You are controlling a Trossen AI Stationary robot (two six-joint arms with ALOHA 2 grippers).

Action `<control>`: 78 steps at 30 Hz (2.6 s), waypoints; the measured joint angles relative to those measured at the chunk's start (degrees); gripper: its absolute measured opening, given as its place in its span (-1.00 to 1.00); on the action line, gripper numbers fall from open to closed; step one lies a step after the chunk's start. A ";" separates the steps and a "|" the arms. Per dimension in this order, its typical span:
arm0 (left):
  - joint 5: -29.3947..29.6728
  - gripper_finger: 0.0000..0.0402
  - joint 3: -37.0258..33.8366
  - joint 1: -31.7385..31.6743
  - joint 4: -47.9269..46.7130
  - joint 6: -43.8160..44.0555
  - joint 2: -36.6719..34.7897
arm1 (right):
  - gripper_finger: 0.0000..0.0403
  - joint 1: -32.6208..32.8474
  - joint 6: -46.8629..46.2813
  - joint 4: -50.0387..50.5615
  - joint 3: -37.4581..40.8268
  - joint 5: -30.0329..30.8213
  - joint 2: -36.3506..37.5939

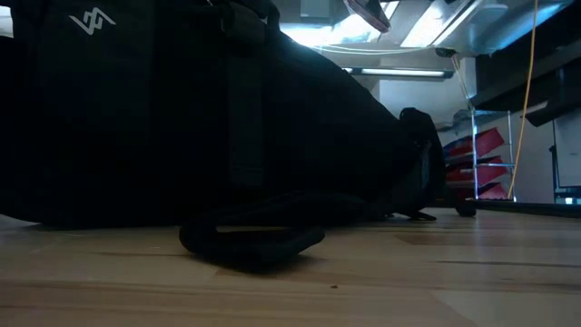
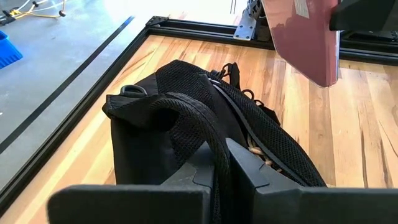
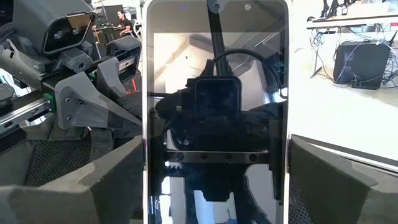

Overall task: Unpack backpack
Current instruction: Put the pink cellphone into the black backpack

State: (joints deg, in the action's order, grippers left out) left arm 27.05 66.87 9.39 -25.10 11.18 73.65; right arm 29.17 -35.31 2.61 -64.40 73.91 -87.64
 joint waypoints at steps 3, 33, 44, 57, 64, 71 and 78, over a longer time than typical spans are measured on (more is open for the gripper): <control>0.00 -0.97 0.02 0.00 0.00 0.00 0.00 | 0.67 0.00 -0.02 0.00 0.00 0.00 0.00; 0.00 -0.97 0.00 0.02 0.00 0.00 0.00 | 0.67 -1.30 0.19 -1.52 -0.04 -2.28 0.00; 0.00 -0.97 0.01 0.02 0.00 0.00 0.00 | 0.67 -7.44 10.75 -14.59 -0.09 -10.65 -3.38; -0.01 -0.97 0.00 0.02 0.01 0.00 0.00 | 0.67 -13.18 12.76 -21.99 -0.07 -16.54 -7.43; 0.15 -0.97 0.00 0.00 -0.53 0.02 0.00 | 0.67 -13.36 11.49 -24.09 -0.07 -17.30 -9.73; 0.13 -0.97 0.00 0.00 -1.69 0.00 0.00 | 0.67 -12.44 7.12 -24.00 -0.04 -15.19 -10.80; 0.15 -0.97 0.00 -0.02 -3.55 0.02 0.00 | 0.67 -11.88 6.85 -28.81 -0.02 -13.03 -15.18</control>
State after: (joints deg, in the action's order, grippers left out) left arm 27.20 66.87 9.37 -28.65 11.20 73.65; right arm 17.29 -28.46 -26.20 -64.42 60.88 -102.81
